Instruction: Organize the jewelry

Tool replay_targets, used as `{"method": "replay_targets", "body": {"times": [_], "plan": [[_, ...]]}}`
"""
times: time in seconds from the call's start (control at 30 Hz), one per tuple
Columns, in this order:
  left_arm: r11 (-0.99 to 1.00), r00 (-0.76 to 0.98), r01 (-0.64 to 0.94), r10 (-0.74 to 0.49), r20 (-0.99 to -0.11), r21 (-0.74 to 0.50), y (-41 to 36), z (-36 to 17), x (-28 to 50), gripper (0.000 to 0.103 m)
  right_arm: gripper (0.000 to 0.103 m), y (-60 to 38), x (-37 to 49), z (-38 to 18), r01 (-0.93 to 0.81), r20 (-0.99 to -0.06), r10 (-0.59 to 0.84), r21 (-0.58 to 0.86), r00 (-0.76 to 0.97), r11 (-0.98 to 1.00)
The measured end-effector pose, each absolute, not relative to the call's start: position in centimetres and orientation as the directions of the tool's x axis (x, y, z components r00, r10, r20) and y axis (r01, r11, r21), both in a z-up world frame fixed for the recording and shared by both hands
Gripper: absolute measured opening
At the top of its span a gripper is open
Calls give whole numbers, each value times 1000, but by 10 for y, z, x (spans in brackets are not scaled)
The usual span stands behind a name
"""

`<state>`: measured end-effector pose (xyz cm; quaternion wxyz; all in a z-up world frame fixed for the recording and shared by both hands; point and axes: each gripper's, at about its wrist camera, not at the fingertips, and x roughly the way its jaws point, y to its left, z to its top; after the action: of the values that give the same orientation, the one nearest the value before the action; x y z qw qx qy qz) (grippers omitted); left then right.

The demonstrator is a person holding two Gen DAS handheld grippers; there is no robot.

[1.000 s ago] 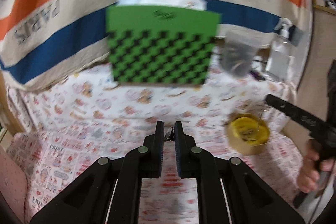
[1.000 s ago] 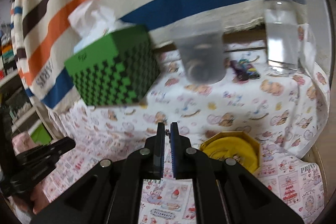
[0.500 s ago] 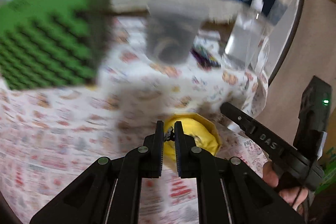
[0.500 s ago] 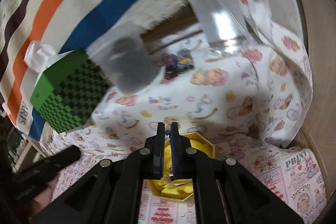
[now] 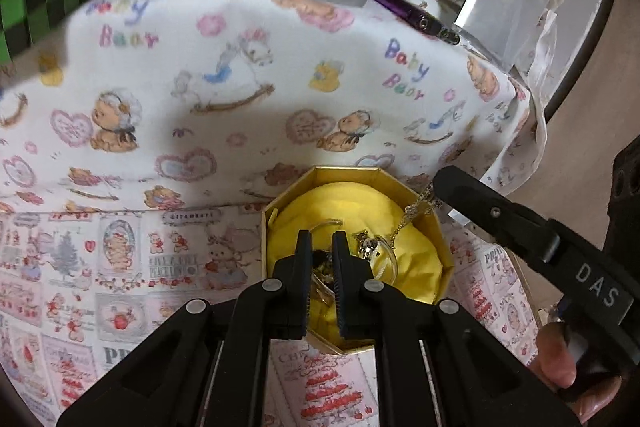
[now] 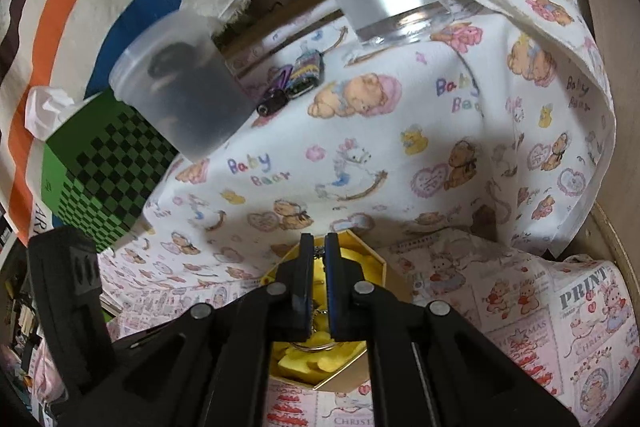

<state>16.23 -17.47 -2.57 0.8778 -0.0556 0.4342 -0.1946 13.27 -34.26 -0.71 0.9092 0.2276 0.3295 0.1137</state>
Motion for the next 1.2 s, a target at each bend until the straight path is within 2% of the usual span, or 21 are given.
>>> {"method": "replay_targets", "body": {"times": [0.27, 0.43, 0.53, 0.7, 0.77, 0.8, 0.9, 1.0, 1.07, 1.17, 1.2], "plan": [[929, 600, 290, -365, -712, -232, -162, -14, 154, 9, 5, -339, 140, -14, -58, -567, 368, 489, 737, 870], [942, 644, 278, -328, -691, -189, -150, -2, 144, 19, 6, -337, 141, -15, -62, -566, 374, 493, 735, 868], [956, 680, 260, -281, -677, -136, -142, 10, 142, 20, 6, -337, 139, -12, -73, -558, 374, 487, 741, 870], [963, 715, 238, -262, -648, -126, -116, 25, 126, 20, 9, -330, 131, 0, -92, -543, 358, 456, 760, 885], [968, 740, 229, -242, -627, -103, -110, 33, 119, 20, 18, -329, 126, 8, -95, -526, 348, 448, 776, 889], [970, 752, 225, -233, -617, -92, -109, 37, 114, 20, 26, -328, 123, 13, -94, -518, 333, 433, 788, 896], [974, 781, 212, -217, -585, -77, -98, 52, 100, 21, 33, -323, 110, 31, -95, -488, 285, 377, 825, 921], [979, 812, 193, -199, -548, -70, -84, 67, 85, 31, 49, -320, 98, 45, -111, -447, 281, 369, 849, 923], [983, 844, 175, -176, -507, -50, -74, 77, 71, 39, 54, -314, 87, 52, -129, -429, 278, 344, 859, 930], [987, 878, 158, -150, -455, -21, -65, 84, 55, 61, 61, -303, 74, 59, -144, -423, 265, 297, 866, 944], [988, 886, 154, -149, -439, -24, -62, 86, 51, 71, 64, -300, 70, 61, -152, -417, 266, 286, 869, 946]]}}
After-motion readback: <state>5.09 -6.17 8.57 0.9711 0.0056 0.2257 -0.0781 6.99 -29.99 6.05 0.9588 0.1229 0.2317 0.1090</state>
